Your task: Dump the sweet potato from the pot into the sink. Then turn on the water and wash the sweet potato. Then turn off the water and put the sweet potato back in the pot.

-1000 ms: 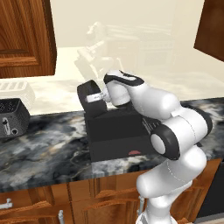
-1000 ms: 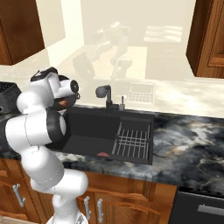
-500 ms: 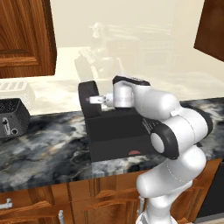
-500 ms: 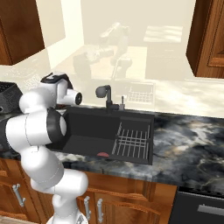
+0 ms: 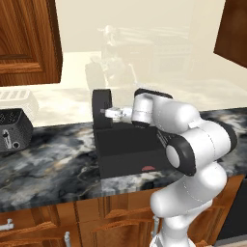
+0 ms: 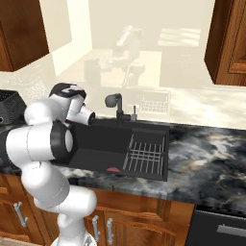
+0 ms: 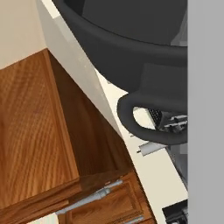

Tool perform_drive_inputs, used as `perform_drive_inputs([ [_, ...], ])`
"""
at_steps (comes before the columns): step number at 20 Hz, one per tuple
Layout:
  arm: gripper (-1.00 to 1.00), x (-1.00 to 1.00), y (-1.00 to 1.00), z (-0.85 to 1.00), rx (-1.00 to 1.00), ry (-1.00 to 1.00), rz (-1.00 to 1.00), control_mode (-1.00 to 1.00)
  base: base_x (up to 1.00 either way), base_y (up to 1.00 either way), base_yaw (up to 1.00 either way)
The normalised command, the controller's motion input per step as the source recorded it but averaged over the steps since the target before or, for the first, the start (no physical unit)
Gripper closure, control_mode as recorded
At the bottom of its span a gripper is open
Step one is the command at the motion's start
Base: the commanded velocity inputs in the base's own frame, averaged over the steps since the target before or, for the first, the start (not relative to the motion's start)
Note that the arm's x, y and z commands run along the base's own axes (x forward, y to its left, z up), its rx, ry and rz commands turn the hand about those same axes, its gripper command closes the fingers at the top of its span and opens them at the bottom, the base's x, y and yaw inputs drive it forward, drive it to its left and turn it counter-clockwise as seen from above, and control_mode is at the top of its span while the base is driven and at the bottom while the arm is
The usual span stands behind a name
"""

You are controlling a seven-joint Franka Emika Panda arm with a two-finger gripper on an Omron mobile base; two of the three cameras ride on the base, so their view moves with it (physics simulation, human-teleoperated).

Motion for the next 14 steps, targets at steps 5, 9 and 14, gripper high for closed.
perform_drive_inputs([
  [5, 1.00, 0.00, -0.30, 0.07, 0.10, 0.00, -0.02, -1.00, 0.00, 0.00, 0.00],
  [9, 1.00, 0.00, -0.27, 0.14, 0.12, 0.00, 0.00, -1.00, 0.00, 0.00, 0.00],
  [14, 1.00, -0.02, -0.27, 0.12, 0.14, 0.00, 0.00, -1.00, 0.00, 0.00, 0.00],
])
